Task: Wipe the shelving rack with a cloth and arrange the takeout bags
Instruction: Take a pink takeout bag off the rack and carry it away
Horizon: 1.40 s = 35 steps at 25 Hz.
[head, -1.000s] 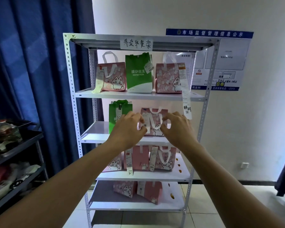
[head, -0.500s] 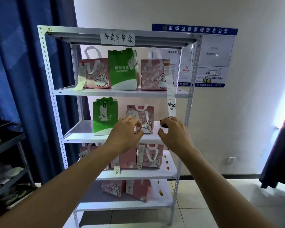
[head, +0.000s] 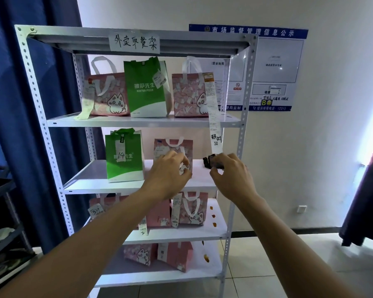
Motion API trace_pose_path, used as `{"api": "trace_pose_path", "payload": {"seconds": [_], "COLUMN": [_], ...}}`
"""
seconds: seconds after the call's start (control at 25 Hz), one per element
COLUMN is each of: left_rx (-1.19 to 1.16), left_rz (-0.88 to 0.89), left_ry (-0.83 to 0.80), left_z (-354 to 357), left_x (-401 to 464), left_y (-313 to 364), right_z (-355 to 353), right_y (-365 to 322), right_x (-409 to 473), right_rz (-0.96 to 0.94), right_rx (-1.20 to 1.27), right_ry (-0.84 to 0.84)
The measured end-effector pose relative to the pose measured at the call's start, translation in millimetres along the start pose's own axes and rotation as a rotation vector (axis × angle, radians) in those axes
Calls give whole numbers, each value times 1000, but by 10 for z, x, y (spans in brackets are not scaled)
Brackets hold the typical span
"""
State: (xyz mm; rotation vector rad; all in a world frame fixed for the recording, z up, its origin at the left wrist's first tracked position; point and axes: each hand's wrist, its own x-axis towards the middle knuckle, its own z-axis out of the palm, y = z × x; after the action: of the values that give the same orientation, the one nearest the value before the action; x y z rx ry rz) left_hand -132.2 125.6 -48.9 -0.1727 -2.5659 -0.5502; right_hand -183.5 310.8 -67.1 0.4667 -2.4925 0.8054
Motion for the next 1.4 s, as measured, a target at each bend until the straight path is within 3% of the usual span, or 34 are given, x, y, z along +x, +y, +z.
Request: {"api": "trace_pose_path", "payload": {"seconds": [0.76, 1.4], "left_rx": [-112, -138], "left_rz": [17, -90], "left_ry": [62, 239], "left_z": [648, 994], "left_x": [2302, 4056], "left_y": [-982, -1276], "right_z": [771, 1021], "right_y": [434, 1239], "right_x": [2337, 4530], "right_rz": [10, -21], "right_rx": [-1, 270], "right_ry": [121, 241]}}
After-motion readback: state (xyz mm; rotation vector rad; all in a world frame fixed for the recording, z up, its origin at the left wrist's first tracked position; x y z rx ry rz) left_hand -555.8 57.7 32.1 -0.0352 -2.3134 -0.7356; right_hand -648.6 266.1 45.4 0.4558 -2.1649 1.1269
